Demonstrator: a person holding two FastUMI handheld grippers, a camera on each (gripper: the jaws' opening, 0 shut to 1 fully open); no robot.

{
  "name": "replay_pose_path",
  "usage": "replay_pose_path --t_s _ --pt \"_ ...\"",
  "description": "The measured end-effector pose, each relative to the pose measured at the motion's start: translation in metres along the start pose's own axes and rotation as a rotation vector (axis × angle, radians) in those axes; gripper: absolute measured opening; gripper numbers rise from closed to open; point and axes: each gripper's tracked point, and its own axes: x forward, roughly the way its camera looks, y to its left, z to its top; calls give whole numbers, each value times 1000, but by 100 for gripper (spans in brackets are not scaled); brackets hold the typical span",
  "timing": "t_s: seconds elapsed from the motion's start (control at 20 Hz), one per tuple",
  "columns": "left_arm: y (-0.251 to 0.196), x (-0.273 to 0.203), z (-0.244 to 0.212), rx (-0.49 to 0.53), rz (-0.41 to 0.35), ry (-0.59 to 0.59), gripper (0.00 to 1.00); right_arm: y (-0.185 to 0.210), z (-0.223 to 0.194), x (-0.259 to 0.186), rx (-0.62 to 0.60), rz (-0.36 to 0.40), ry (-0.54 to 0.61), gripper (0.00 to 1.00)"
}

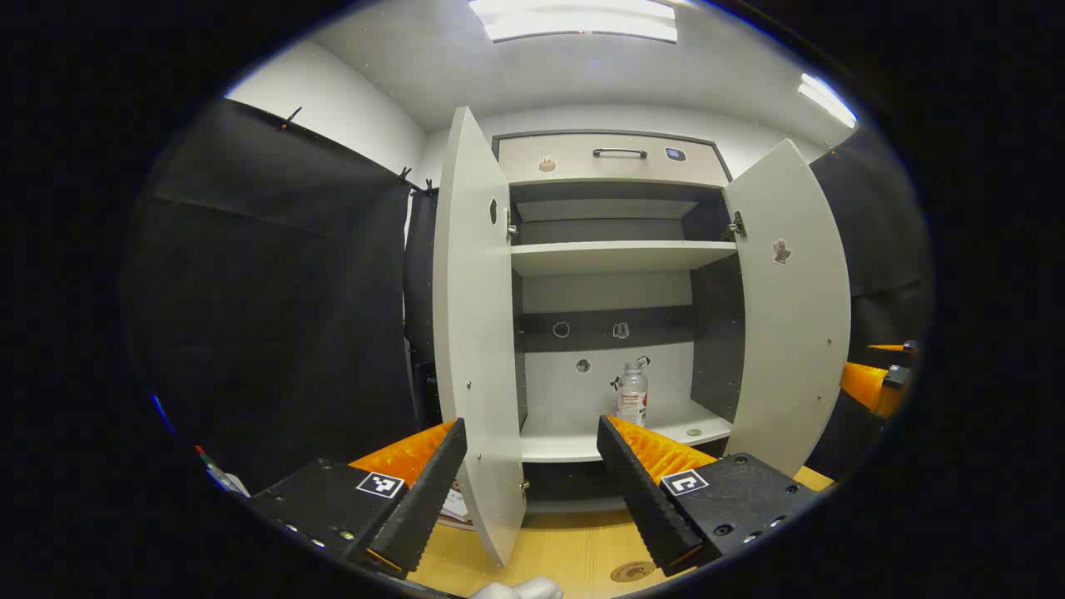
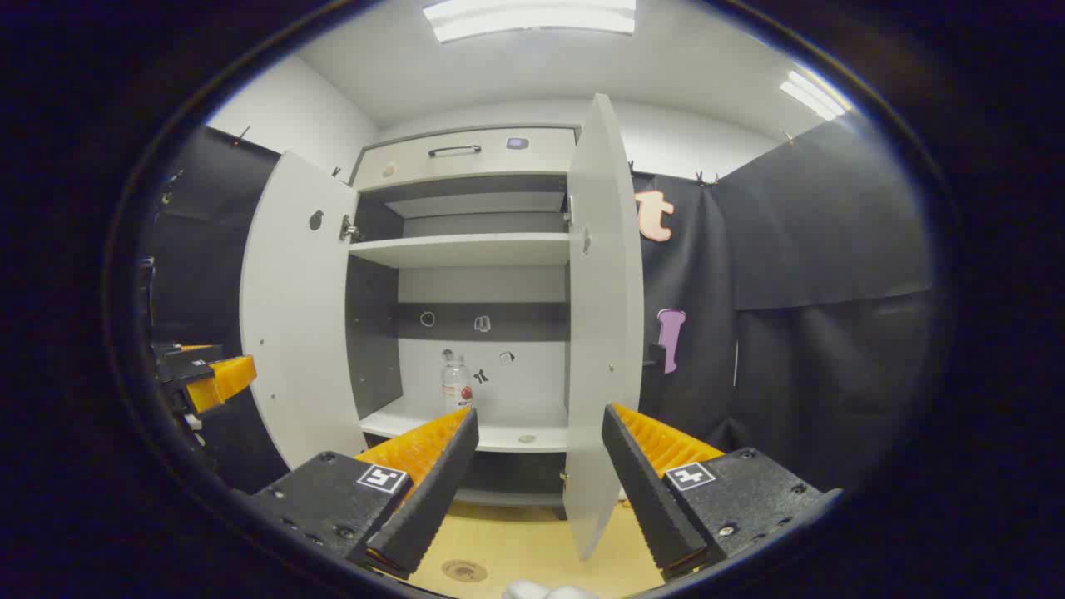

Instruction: Grasp the bottle in the cabinet with the left hand and place it on the coaster, then close the right door with the right hand and the left door with the left hand.

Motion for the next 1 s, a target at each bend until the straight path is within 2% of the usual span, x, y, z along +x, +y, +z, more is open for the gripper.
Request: replay_pose_path --t_s 0.65,1.0 --pt "3 -3 -2 5 -17 -7 96 16 0 -8 3 3 -2 98" --pt "-30 41 -22 -15 -67 3 96 15 1 -15 7 -4 0 98"
